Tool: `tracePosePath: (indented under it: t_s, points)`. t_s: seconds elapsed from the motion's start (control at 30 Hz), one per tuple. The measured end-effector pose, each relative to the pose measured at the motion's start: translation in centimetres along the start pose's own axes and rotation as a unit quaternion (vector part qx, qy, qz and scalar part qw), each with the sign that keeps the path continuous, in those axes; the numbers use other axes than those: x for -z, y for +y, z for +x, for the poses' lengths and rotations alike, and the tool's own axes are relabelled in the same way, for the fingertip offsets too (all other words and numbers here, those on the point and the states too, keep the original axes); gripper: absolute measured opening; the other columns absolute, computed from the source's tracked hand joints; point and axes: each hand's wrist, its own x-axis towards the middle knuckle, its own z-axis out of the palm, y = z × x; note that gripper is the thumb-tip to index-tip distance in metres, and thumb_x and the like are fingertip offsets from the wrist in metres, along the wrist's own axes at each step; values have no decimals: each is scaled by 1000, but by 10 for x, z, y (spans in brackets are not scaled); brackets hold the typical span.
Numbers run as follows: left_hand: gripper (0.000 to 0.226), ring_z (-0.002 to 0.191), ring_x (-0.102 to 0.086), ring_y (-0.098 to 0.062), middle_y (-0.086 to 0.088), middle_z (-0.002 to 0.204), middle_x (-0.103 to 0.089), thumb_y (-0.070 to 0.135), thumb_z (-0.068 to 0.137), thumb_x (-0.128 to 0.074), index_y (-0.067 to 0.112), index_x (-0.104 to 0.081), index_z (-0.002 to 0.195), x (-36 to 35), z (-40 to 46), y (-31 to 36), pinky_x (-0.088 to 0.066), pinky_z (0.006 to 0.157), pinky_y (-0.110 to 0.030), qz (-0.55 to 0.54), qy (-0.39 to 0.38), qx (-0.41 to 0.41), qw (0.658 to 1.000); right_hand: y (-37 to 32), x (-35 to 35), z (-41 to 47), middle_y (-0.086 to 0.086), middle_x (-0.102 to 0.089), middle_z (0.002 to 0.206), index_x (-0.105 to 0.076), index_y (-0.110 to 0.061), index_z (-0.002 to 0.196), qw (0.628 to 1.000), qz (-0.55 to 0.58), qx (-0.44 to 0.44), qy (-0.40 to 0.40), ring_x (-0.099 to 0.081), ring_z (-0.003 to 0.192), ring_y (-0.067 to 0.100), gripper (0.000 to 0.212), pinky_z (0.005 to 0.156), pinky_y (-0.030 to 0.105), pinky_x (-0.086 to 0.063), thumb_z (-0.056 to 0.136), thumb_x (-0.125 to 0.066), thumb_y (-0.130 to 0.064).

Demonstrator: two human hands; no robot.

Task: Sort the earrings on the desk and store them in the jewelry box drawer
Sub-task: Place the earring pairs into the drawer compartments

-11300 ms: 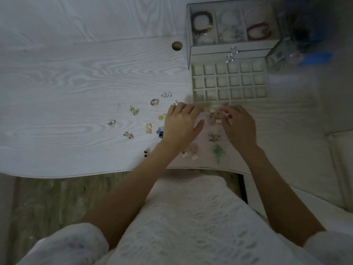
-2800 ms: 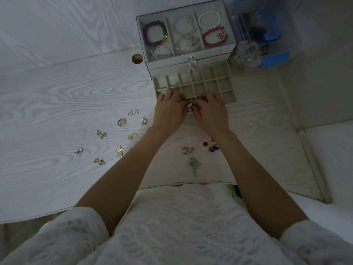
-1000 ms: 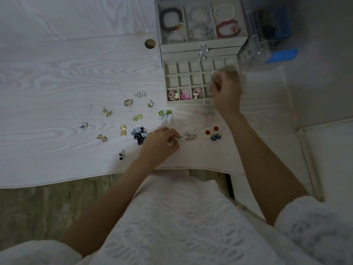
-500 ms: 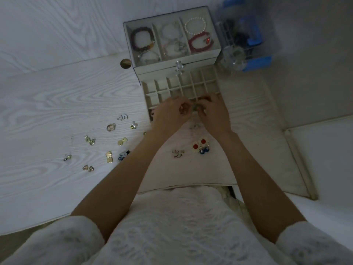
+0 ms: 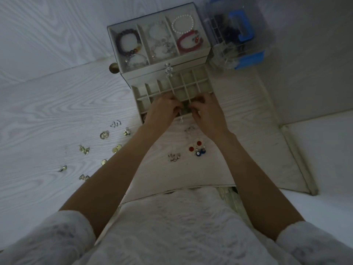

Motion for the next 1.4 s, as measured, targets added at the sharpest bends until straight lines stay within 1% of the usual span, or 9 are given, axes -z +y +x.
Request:
tracePosePath:
  t_s: [0.23,0.47,0.57,0.67,0.83,0.93,1.0,1.17,1.4]
  points:
    - [16,94,-59,-29,-8,92,-70,11,85,-57,17,-71,90,0,2,2,-48,73,-38,27,14,-4,1000,-1,-1,-2,16,-61,101,-66,-3,89,1000,-15,-1,-3,-52,97,36,16,81,38,-41,83,-52,-5]
    - [20,87,-58,-27,-6,82,-72,15,86,-54,19,-72,94,-4,-4,6,-46,74,-35,39,1,-36,999,0,-3,-10,21,-59,108,-65,1,100,999,13,18,-29,-56,98,34,24,83,37,-46,81,-50,0]
    - [20,83,-58,-22,-4,76,-69,20,88,-51,17,-70,94,1,-11,12,-48,70,-33,-2,26,-33,999,2,7,-28,20,-58,112,-63,0,108,999,28,7,21,-54,103,34,27,90,24,-36,83,-53,4]
    - [20,78,-61,-16,4,76,-71,27,86,-52,18,-70,89,4,-31,20,-47,65,-25,-16,84,-44,995,5,18,-59,15,-61,102,-66,-6,103,997,32,-7,74,-54,94,30,25,82,16,-34,82,-56,4]
    - [28,78,-62,-24,-2,82,-70,36,75,-58,13,-67,89,-26,-70,40,-40,75,-21,37,3,-85,996,12,10,-97,14,-57,112,-61,-10,116,999,32,-21,-14,-51,94,32,38,81,32,-44,81,-58,2]
    - [37,104,-51,-26,-8,115,-60,31,82,-62,11,-57,113,-40,-80,49,-37,84,-27,78,-102,-33,991,9,2,-104,17,-46,127,-49,-14,131,996,11,-20,-88,-46,104,33,50,80,33,-42,83,-60,-3]
    - [39,112,-45,-25,-8,123,-54,30,87,-58,12,-51,120,-46,-81,49,-38,89,-31,63,-114,6,991,9,-2,-105,17,-43,130,-46,-16,133,994,-1,-28,-108,-43,108,33,50,78,36,-45,86,-58,-7]
    - [31,106,-46,-25,-9,115,-54,26,83,-65,12,-57,109,-51,-76,54,-38,86,-32,32,-128,40,990,16,-5,-111,21,-51,115,-61,-4,108,997,15,-51,-47,-53,94,35,24,74,39,-50,86,-55,1]
    - [19,102,-46,-23,-7,109,-53,27,82,-66,14,-61,96,-48,-82,57,-43,72,-34,33,-97,16,995,19,0,-119,11,-53,98,-56,-7,103,987,67,-147,7,-51,73,18,18,65,27,-39,86,-60,-8]
